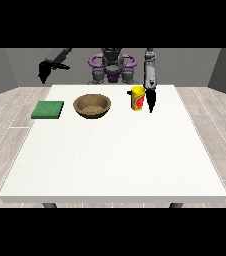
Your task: Pick the cup and pour the ball into the bowl, then pick the bowl and place it on the pad
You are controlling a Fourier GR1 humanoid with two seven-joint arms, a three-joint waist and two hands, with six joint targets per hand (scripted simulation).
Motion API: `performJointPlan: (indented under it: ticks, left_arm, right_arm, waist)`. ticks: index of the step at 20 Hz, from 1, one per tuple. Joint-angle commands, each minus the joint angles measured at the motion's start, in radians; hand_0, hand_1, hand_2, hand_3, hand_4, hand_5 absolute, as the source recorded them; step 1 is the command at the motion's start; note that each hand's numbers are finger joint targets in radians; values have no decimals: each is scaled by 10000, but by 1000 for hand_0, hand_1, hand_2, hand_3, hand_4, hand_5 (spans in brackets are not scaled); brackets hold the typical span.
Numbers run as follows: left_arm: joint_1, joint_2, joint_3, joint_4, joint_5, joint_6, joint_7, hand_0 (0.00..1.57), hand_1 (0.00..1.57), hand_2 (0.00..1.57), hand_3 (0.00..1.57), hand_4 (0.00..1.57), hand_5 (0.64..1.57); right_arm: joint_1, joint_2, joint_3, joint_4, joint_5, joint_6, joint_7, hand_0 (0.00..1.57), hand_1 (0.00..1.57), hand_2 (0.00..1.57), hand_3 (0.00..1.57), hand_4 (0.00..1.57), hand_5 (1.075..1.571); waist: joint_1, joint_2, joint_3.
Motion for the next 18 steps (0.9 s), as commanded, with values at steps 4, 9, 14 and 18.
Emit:
performJointPlan:
  ticks: [4,9,14,18]
  left_arm:
    - [-763,-231,-31,1585,-135,512,-798,0,0,0,0,0,1526]
    - [-268,-20,-342,1705,-1321,2570,-1964,1245,1245,1571,1571,1329,1287]
    - [4,-567,-409,1796,-1634,3662,-1840,1323,1323,1571,1571,1477,1250]
    - [-357,-162,-881,1517,-1993,3294,-442,1316,1316,1571,1571,1496,1256]
  right_arm:
    - [-370,-110,-159,751,76,105,-411,0,0,0,0,0,1571]
    - [-242,-125,-27,127,34,112,-22,0,0,0,0,0,1570]
    - [45,-704,-221,107,-243,893,-93,0,0,0,0,0,1570]
    - [69,-1065,-839,1296,-497,1044,7,0,0,0,0,0,1570]
  waist:
    - [59,25,1]
    - [-411,346,5]
    - [-950,273,1]
    - [-220,-935,7]
